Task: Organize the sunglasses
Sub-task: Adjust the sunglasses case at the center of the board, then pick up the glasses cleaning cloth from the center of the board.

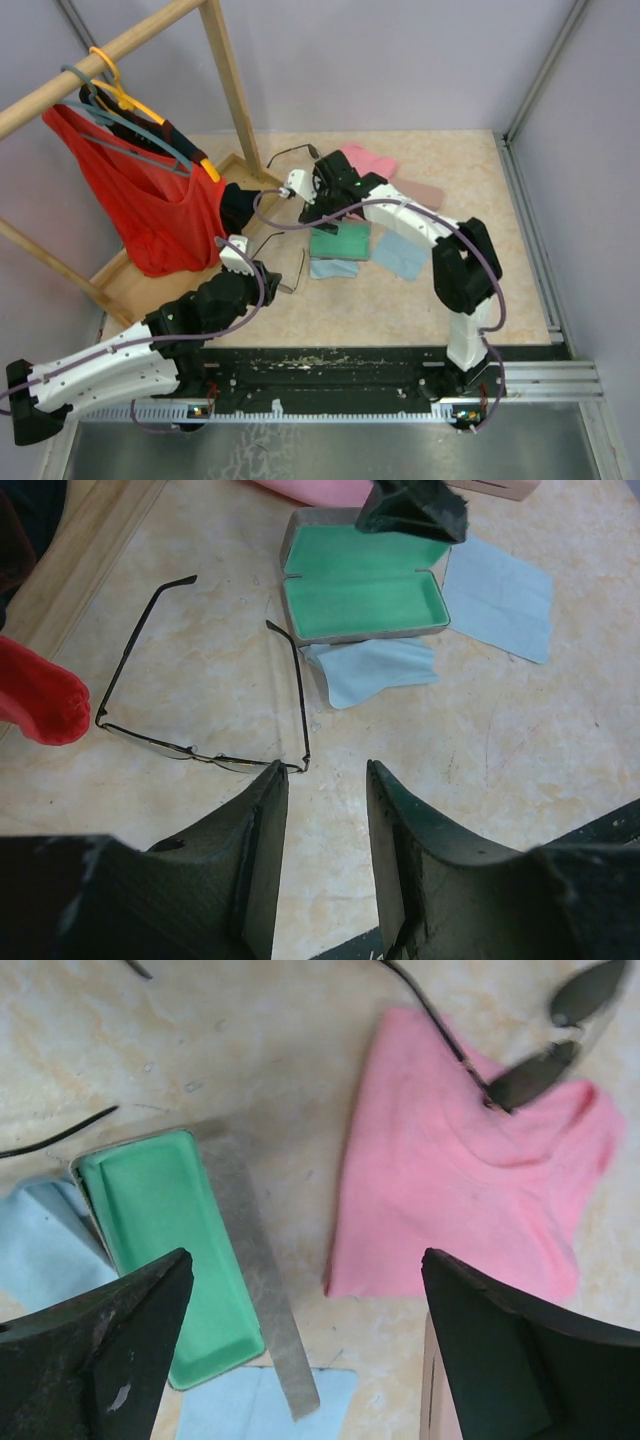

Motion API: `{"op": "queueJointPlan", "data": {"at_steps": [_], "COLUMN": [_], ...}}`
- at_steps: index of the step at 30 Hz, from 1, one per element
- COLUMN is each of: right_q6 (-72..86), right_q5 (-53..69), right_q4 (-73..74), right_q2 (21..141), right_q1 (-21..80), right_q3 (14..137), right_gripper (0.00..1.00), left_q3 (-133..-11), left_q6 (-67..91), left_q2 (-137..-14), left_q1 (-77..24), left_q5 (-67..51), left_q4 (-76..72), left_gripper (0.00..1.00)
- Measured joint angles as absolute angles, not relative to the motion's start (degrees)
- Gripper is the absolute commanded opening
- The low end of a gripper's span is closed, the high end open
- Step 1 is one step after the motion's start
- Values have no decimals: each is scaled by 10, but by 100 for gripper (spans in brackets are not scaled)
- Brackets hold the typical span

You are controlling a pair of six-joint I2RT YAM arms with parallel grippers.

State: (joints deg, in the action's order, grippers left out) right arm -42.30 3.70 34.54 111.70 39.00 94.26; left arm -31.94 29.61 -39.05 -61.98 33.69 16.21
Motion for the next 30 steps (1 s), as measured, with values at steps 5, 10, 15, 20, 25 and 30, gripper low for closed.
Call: {"op": "queueJointPlan", "data": {"at_steps": [5,10,15,20,25,30], "right_q6": [-319,-171,5,171,295,349], "right_q5": [-15,-65,-61,-74,-112,-110], "right_q4": [227,125,133,176,234,253], "right_q2": [992,825,729,682,663,691], "right_q1": [390,384,339,259,200,128], "right_q3": [839,728,679,580,483,449], "right_gripper": [99,99,99,99,95,85], "left_q3": [-320,-333,-353,-365,-366,-366], "left_q6": [287,275,264,258,258,255], "left_q2": [-398,-429,-459,-502,-529,-525], "left_q1": [-619,-611,-580,-507,-479,-479], "left_q5": [339,333,298,220,170,152], "left_q4": [161,157,145,130,128,124], "left_gripper": [47,49,50,50,50,51]}}
